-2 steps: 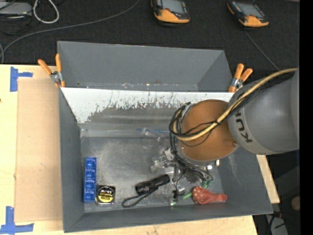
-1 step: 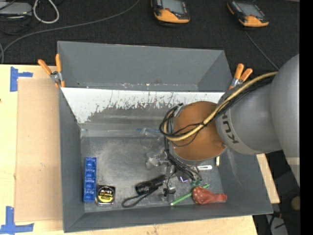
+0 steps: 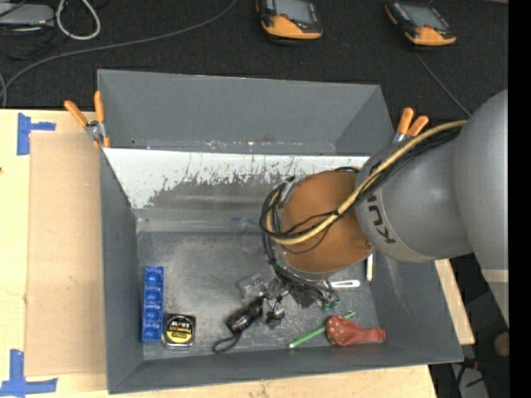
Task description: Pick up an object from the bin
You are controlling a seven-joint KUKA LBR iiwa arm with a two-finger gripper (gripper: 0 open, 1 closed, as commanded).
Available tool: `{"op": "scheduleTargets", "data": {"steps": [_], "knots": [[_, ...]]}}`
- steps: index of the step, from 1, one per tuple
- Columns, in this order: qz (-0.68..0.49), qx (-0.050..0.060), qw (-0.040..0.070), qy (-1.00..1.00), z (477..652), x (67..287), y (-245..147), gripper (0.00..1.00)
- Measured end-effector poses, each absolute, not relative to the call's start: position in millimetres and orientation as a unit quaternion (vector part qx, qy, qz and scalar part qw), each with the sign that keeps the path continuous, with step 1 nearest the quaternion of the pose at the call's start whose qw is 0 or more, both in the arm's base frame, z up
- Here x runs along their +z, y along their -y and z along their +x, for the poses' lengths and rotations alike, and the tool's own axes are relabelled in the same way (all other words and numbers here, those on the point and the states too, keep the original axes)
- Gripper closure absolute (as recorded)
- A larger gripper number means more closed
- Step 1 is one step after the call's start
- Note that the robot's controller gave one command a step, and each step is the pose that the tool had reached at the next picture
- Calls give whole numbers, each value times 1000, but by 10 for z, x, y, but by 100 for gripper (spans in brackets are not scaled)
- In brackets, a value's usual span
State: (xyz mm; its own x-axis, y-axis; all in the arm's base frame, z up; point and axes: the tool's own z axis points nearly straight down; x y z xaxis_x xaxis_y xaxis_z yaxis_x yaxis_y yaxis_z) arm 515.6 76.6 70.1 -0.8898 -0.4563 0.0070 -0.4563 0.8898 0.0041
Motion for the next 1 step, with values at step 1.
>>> {"op": "scheduleTargets", "data": {"steps": [1], "knots": [[234,-1,4,972,5156,701,-766,100]]}}
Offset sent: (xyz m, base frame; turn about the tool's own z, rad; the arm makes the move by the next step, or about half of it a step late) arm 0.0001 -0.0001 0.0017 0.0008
